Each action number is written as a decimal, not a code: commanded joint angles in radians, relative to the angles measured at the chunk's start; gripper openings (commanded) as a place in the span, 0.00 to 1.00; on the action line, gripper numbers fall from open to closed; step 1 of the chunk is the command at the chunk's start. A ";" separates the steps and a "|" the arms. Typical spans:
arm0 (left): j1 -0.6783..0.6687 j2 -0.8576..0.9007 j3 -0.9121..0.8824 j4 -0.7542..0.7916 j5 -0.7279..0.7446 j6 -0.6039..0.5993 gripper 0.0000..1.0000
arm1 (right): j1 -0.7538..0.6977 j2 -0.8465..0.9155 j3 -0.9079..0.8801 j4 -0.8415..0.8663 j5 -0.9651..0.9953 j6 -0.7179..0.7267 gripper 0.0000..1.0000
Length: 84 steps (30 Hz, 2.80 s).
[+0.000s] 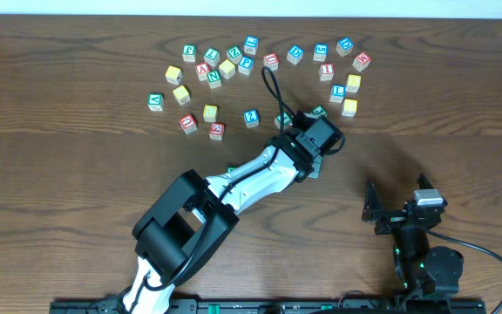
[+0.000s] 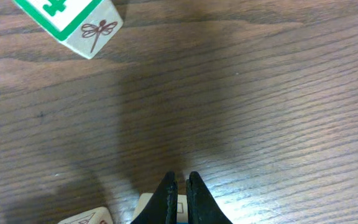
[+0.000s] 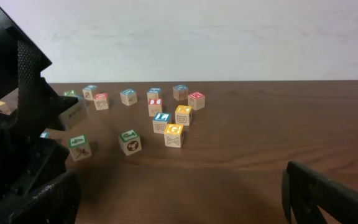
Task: Spell out ROBOT
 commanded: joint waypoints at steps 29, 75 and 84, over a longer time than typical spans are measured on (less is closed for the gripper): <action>-0.005 0.006 0.080 -0.142 0.220 0.283 0.08 | 0.004 -0.006 -0.003 -0.003 0.001 -0.015 0.99; -0.003 0.017 0.080 -0.173 -0.010 -0.064 0.07 | 0.004 -0.006 -0.003 -0.003 0.001 -0.015 0.99; 0.035 -0.140 0.082 -0.225 -0.010 0.027 0.07 | 0.004 -0.006 -0.003 -0.003 0.001 -0.015 0.99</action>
